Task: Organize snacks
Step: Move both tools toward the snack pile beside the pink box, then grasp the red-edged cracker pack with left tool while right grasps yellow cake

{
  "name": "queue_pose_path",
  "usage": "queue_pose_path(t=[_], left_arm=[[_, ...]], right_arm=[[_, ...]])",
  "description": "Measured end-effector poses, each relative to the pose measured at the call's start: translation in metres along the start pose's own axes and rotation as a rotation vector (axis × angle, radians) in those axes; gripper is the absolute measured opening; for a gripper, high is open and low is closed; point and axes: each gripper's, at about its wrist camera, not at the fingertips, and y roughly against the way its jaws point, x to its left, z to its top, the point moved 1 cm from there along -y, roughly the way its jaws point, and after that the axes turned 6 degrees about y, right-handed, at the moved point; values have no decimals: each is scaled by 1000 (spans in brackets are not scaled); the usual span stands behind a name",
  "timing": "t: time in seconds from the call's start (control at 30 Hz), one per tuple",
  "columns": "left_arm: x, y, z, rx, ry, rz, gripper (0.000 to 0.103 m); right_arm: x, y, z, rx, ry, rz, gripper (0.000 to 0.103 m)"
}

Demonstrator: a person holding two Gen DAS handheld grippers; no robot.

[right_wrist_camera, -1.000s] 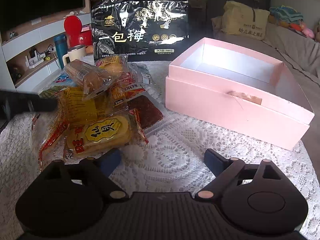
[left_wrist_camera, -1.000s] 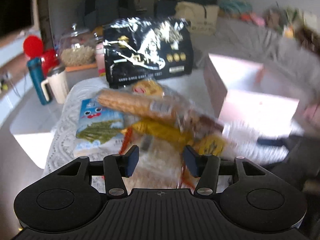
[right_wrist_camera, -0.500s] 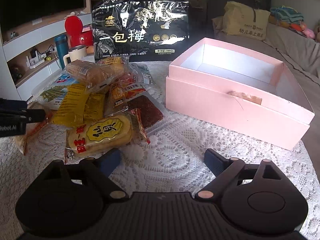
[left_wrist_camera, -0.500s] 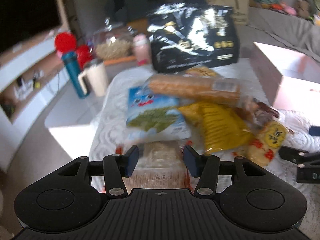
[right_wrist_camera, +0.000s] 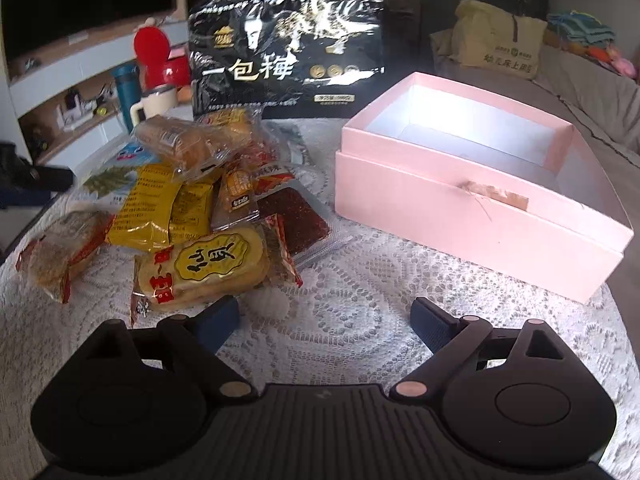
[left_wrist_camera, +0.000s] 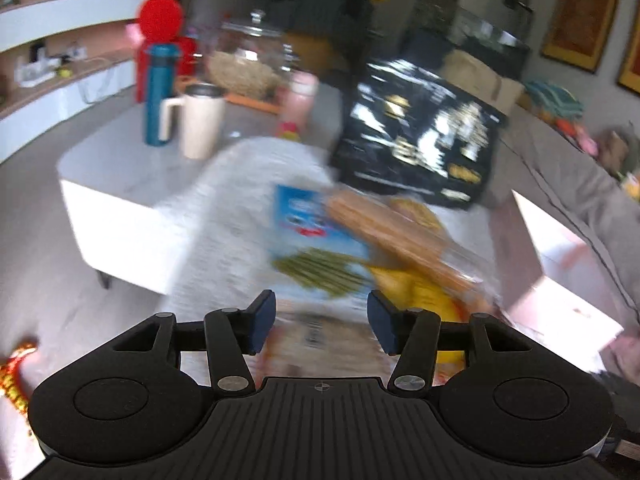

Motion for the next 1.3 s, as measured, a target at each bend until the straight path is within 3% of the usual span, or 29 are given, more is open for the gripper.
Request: queue_pose_path(t=[0.07,0.1,0.3,0.43,0.63,0.8,0.97,1.1,1.3], left_arm=[[15,1,2,7,29,7,56],[22,1,1,19,43,6,56],[36,-14,-12,153,37,-52,57],[26,-18,-20,173,-3,-118,59],[-3,-26,-29,168,-147,-102,76],[-18,-29,-34,151,-179,-73,80],[-19,-23,-36,135,-143,-60,68],[-11,-10,-40,95,-99,-84,53],[-4,12,-34,45,-43,-148,33]], right_arm=[[1,1,2,12,12,7,92],[3,4,4,19,23,15,87],[40,40,30,-62,80,181,86],[64,31,38,-4,79,288,86],[77,13,23,55,122,188,82],[59,33,8,-17,168,96,82],[29,46,-1,-4,103,50,82],[7,44,-2,44,-33,100,82],[17,19,16,103,-126,154,82]])
